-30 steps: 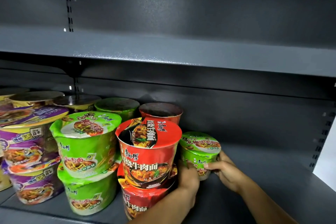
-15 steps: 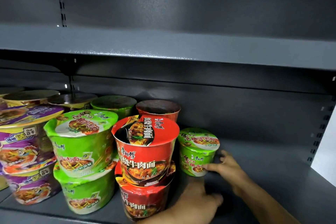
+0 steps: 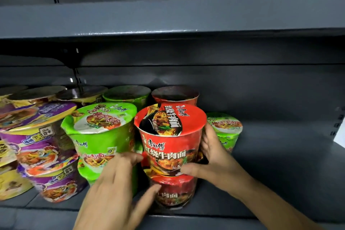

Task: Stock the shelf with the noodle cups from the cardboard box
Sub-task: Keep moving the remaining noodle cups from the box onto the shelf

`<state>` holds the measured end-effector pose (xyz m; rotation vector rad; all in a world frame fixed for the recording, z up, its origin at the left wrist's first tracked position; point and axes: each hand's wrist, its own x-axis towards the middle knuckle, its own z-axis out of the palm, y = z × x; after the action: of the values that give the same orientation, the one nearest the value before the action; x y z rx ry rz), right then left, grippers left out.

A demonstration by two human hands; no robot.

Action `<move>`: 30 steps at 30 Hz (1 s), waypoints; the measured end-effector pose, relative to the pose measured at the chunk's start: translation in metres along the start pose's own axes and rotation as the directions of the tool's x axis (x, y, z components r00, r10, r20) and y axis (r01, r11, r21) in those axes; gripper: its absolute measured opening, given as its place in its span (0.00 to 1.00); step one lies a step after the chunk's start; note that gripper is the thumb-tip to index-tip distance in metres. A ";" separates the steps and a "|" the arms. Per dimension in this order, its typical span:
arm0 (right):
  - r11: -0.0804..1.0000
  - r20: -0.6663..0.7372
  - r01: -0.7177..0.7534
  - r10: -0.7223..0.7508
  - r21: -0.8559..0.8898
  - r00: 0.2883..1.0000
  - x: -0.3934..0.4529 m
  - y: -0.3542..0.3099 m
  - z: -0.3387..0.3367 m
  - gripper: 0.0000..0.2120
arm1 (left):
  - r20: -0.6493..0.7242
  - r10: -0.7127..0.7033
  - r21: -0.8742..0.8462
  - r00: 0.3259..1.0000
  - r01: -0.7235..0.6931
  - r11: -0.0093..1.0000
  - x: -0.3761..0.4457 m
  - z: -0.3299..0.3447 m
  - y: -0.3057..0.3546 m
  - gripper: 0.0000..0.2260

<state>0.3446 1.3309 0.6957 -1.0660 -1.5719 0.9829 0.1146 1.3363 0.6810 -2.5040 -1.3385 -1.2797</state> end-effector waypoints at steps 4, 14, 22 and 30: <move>0.994 -0.145 0.000 -0.015 -0.106 0.989 0.016 0.005 0.013 0.55 | 0.096 0.188 0.053 0.978 -0.193 0.980 -0.007 0.017 -0.015 0.21; 1.000 -0.159 -0.019 0.017 -0.011 0.987 0.018 0.012 0.014 0.44 | -0.009 0.492 0.161 0.871 -0.484 0.860 0.009 0.031 -0.036 0.08; 0.997 -0.091 -0.083 0.083 -0.001 0.992 0.006 0.026 0.013 0.44 | 0.046 0.540 0.128 0.840 -0.541 0.831 0.018 0.023 -0.043 0.12; 0.991 -0.004 -0.129 0.129 0.029 0.992 0.011 0.028 0.005 0.48 | 0.047 0.542 0.104 0.839 -0.544 0.833 0.023 0.024 -0.039 0.12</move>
<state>0.3429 1.3493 0.6715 -1.1613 -1.4947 1.0844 0.1096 1.3853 0.6674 -2.5377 -0.5862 -1.0185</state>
